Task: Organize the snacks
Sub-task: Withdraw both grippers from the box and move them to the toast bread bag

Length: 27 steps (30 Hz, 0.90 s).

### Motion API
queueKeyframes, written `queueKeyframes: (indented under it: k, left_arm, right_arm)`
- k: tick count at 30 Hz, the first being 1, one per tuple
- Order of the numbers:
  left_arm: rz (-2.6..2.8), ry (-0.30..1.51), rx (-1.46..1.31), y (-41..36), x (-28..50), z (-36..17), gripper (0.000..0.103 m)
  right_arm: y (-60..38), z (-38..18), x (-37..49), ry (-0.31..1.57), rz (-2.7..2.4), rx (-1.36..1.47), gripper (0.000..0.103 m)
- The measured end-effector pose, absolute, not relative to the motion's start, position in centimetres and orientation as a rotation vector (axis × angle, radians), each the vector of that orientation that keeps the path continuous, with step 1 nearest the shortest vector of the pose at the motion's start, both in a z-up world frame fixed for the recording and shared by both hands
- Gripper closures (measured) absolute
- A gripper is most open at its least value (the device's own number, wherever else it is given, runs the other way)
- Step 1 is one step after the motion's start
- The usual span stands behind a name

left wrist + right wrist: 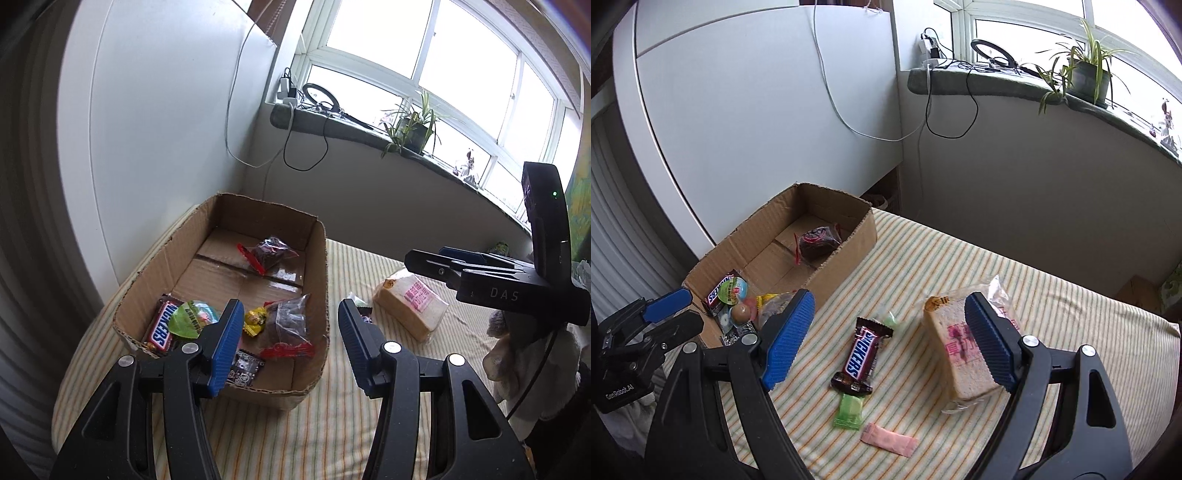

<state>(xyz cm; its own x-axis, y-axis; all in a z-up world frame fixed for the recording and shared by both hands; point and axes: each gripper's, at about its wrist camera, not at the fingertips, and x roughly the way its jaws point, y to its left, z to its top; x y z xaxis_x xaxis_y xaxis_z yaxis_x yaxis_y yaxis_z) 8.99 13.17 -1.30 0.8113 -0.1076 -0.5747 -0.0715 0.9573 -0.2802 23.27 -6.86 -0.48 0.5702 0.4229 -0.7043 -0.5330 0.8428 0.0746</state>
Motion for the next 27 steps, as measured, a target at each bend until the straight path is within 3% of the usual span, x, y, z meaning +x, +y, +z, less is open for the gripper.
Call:
queueKeyframes:
  k: [5, 27]
  left_arm:
    - [-0.071, 0.634, -0.294, 10.5, 9.7, -1.2, 0.045]
    - [-0.243, 0.781, -0.284, 0.5, 16.3, -4.6, 0.042]
  right_arm:
    - [-10.4, -1.2, 24.6, 0.805, 0.526, -0.118, 0.017]
    - [-16.6, -7.6, 30.6, 0.972, 0.569, -0.019, 0.017]
